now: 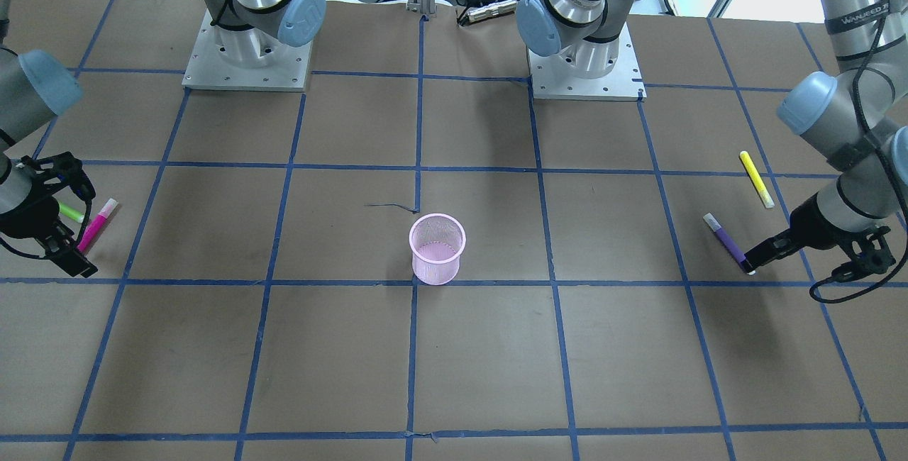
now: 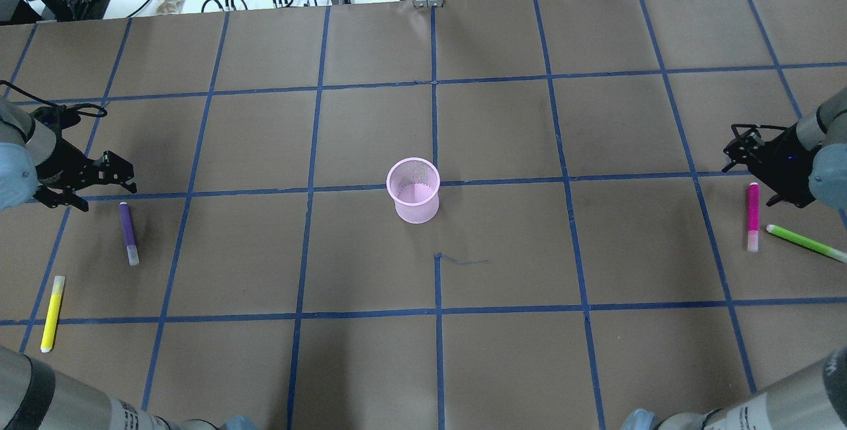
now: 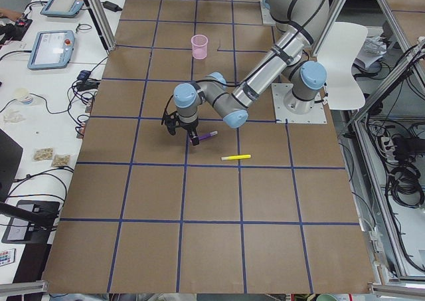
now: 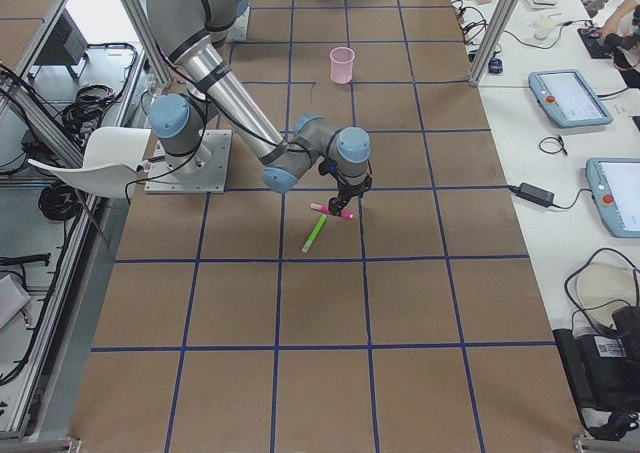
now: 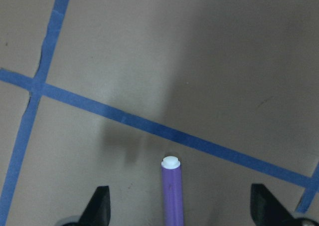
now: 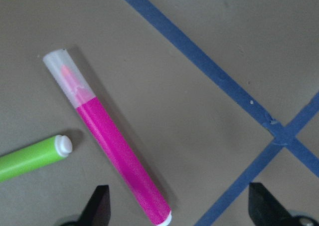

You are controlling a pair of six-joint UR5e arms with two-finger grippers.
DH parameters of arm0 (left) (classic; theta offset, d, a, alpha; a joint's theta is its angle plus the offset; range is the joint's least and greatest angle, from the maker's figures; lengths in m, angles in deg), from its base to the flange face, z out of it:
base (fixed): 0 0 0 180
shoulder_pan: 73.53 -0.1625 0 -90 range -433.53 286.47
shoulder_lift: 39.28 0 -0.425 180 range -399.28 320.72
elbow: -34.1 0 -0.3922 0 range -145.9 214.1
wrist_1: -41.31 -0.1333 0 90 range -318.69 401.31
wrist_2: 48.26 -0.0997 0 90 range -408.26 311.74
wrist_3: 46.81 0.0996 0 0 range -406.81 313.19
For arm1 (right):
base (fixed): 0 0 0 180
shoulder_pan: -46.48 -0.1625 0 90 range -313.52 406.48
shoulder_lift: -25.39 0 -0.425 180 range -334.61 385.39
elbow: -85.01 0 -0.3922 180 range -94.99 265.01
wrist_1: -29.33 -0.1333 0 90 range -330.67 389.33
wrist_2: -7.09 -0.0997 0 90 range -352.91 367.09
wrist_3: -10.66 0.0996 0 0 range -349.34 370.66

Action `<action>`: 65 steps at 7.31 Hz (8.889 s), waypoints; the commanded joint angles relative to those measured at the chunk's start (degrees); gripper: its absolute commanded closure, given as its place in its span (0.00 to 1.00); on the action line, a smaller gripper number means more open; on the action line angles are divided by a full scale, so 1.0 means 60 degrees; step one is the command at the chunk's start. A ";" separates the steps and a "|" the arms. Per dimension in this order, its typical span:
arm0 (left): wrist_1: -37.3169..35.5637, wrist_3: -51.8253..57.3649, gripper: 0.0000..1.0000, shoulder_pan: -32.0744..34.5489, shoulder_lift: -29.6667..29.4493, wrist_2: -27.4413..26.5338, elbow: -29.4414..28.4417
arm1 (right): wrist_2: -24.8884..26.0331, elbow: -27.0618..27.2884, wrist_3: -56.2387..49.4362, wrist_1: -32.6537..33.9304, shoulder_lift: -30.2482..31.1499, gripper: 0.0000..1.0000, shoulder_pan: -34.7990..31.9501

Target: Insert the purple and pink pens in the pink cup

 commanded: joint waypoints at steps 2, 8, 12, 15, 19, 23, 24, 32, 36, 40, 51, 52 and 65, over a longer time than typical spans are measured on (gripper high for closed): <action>-0.0004 0.0044 0.11 -0.0016 -0.0420 -0.0029 -0.0080 | 0.0025 0.0025 -0.0607 -0.0023 -0.0124 0.24 0.0100; -0.0019 -0.0116 0.52 -0.0016 -0.0568 0.0000 -0.0096 | 0.0011 0.0025 -0.0564 -0.0169 0.0007 1.00 0.0173; -0.0019 -0.0102 1.00 0.0013 -0.0568 0.0030 -0.0125 | -0.0970 0.0025 0.3874 -0.0769 0.1190 1.00 -0.0365; 0.0083 -0.0102 1.00 0.0305 -0.0072 0.0089 -0.0751 | -0.0971 -0.0019 0.7892 -0.0785 0.1866 1.00 -0.2309; 0.0186 -0.0087 1.00 0.1373 0.1012 0.0000 -0.1560 | -0.0475 -0.0150 1.2365 -0.0697 0.2834 1.00 -0.5517; 0.0186 -0.0014 1.00 0.1391 0.1102 0.0088 -0.1502 | 0.2069 -0.1977 1.4459 -0.1691 0.1800 1.00 -0.8887; 0.0172 0.0000 1.00 0.1376 0.1087 0.0103 -0.1502 | 0.2830 -0.2359 1.5031 -0.1751 0.1404 1.00 -0.9518; 0.0186 0.0059 1.00 0.1376 0.1029 0.0074 -0.1414 | 0.6119 -0.4868 1.6048 -0.5354 -0.1133 0.99 -1.1721; 0.0186 0.0045 1.00 0.1376 0.1029 0.0103 -0.1399 | 0.5623 -0.4897 1.6033 -0.5311 -0.1237 0.58 -1.1721; 0.0172 -0.0042 1.00 0.1477 0.1072 0.0132 -0.1414 | 0.5300 -0.4941 1.6004 -0.5282 -0.1107 0.39 -1.1533; -0.2758 -0.7847 1.00 0.8373 0.0882 -0.1621 -0.1443 | 0.1525 -0.4868 2.1421 -0.6893 0.2513 0.34 -0.7488; -0.2744 -0.8387 1.00 0.8682 0.0955 -0.1683 -0.1313 | 0.1288 -0.4853 2.2917 -0.6879 0.2658 0.28 -0.7502; -0.4164 -0.9635 0.53 1.0017 0.0780 -0.2636 0.0227 | 0.0787 -0.4091 2.8865 -0.6468 0.3890 0.00 -0.6594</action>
